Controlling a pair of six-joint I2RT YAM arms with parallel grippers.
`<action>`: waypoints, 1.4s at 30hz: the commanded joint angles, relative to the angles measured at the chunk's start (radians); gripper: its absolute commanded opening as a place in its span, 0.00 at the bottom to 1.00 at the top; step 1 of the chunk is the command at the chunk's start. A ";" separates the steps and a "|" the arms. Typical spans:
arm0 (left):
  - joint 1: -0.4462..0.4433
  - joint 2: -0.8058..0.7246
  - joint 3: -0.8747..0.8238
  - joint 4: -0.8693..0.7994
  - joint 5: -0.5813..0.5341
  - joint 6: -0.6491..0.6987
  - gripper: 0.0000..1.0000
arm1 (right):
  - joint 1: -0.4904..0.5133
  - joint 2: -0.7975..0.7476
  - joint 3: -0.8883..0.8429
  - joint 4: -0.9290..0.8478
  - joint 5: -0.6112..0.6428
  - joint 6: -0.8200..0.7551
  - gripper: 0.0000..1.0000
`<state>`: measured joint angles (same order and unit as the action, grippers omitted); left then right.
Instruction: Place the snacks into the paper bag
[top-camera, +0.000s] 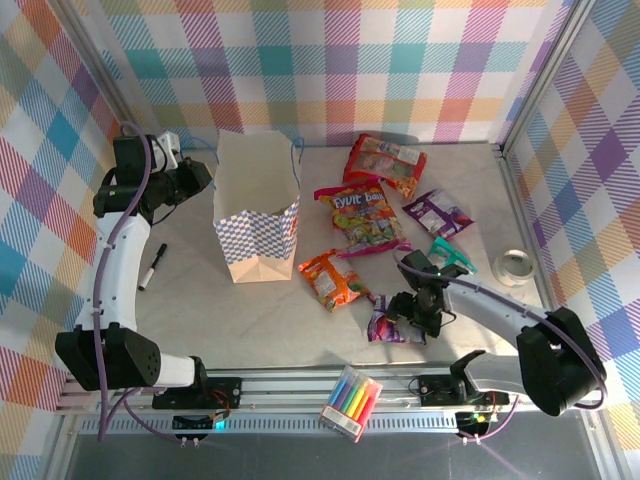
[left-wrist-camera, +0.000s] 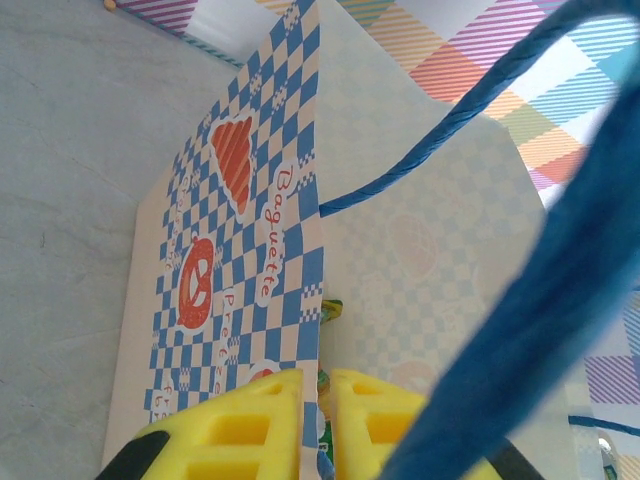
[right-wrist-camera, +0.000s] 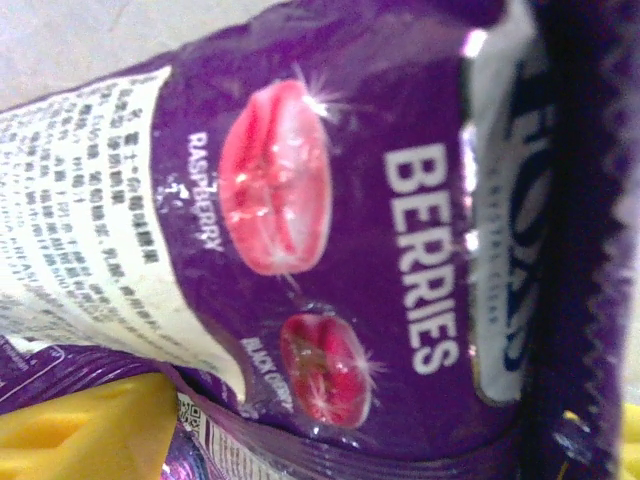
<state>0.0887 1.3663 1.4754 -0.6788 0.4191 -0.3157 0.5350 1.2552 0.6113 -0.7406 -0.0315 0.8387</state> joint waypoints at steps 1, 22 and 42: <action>0.014 0.002 -0.010 0.005 0.023 -0.009 0.16 | -0.002 0.036 0.004 0.008 -0.006 -0.006 0.69; 0.014 0.007 -0.011 0.007 0.033 -0.012 0.16 | -0.002 0.057 0.153 -0.137 0.041 -0.053 0.30; 0.014 0.010 0.018 -0.010 0.033 -0.005 0.17 | -0.003 0.012 0.418 -0.234 0.088 -0.168 0.29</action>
<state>0.0887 1.3682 1.4754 -0.6800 0.4297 -0.3218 0.5350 1.2934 0.9833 -0.9512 0.0383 0.7120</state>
